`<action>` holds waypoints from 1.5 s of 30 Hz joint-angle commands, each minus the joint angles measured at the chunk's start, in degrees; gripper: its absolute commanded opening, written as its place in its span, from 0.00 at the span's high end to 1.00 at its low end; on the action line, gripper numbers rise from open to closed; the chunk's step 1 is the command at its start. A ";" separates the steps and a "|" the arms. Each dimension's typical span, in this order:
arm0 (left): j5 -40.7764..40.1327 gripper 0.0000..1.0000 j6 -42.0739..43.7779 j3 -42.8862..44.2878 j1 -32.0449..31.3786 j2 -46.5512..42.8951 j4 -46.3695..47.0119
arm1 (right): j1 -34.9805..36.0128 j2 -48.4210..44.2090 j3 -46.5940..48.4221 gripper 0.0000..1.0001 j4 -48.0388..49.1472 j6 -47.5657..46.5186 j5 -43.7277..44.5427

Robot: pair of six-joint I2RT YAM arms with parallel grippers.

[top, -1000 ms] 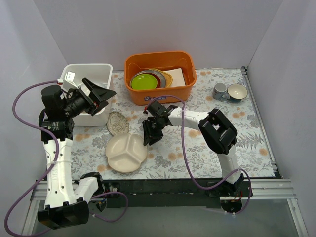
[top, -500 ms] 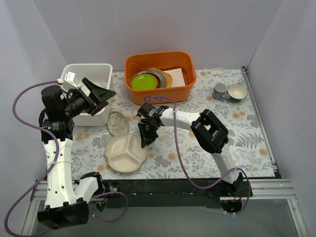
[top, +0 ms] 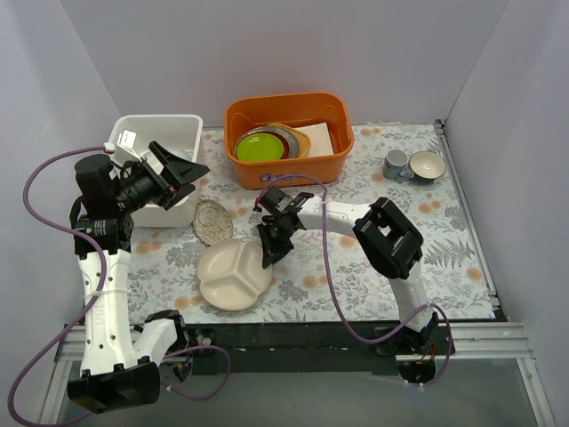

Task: Place the plates into the plastic bin on the countertop
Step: Pick up the plate from the corner of the board.

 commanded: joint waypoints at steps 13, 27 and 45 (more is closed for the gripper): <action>-0.31 0.02 2.14 0.01 -0.03 -1.59 -3.42 | -7.90 -23.76 -6.78 0.99 -12.82 -4.91 3.36; 0.65 0.02 2.40 -6.32 -0.47 -2.03 -5.98 | -13.18 -29.03 10.89 0.99 -13.55 -0.34 -3.67; 0.29 0.09 3.99 -10.27 -3.02 -0.01 -8.36 | -13.01 -29.92 16.87 0.99 -7.20 5.99 -11.85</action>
